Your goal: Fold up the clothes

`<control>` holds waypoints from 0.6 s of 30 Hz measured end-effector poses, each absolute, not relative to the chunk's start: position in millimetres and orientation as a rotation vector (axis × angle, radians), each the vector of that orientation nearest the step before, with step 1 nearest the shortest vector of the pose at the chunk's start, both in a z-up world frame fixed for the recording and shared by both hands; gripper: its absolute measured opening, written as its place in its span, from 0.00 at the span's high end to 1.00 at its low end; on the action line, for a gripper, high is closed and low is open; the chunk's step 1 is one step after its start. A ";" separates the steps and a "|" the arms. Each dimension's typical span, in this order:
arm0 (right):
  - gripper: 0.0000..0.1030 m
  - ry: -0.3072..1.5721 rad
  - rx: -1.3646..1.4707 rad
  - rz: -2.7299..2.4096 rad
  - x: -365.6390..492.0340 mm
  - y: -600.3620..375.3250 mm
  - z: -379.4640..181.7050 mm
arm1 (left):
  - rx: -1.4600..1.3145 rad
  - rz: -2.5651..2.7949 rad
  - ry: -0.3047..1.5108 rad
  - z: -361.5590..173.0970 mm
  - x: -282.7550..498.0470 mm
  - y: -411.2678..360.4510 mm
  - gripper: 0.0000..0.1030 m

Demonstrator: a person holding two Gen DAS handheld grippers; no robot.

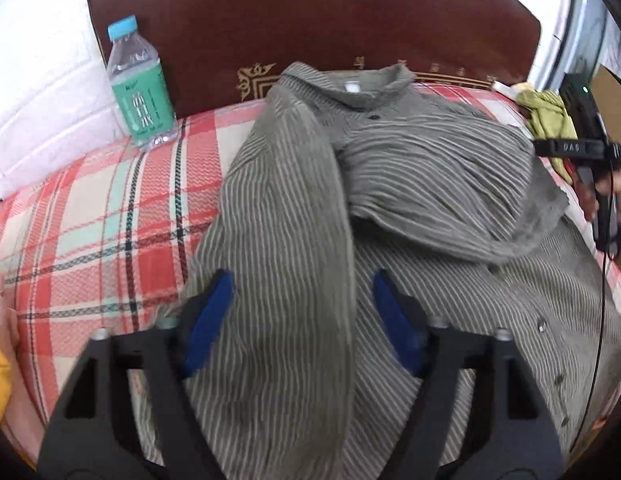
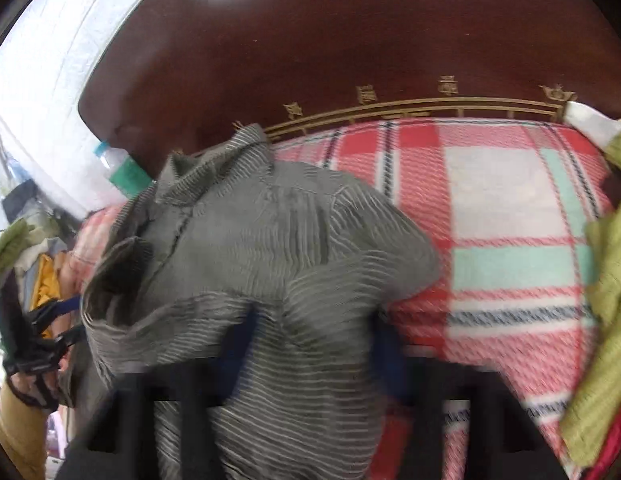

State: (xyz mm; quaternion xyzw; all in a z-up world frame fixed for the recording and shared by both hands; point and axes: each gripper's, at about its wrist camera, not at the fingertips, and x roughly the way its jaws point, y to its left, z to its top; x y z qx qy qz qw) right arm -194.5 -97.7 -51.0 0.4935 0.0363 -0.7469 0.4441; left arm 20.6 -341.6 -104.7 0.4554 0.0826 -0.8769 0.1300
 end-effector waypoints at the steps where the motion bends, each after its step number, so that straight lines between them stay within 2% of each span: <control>1: 0.90 0.100 1.233 -1.859 -196.3 -97.7 -52.0 | 1.336 -2.536 0.258 -107.5 16.7 -345.4 0.50; 2: 0.91 0.109 1.239 -1.867 -197.7 -97.3 -52.3 | 1.339 -2.528 0.257 -108.0 14.0 -346.3 0.61; 5: 0.94 0.156 1.185 -1.933 -195.2 -88.5 -38.7 | 1.348 -2.506 0.256 -109.1 5.7 -349.1 0.77; 12: 0.94 0.230 1.104 -2.167 -211.3 -42.9 -4.0 | 1.249 -2.565 0.285 -81.8 -8.2 -345.9 0.78; 15: 0.94 0.176 1.185 -2.199 -229.6 -18.8 -15.6 | 1.269 -2.575 0.293 -84.4 -18.0 -344.8 0.78; 18: 0.92 0.245 1.246 -2.163 -228.9 -21.8 -36.2 | 1.290 -2.591 0.309 -88.4 -24.8 -343.4 0.78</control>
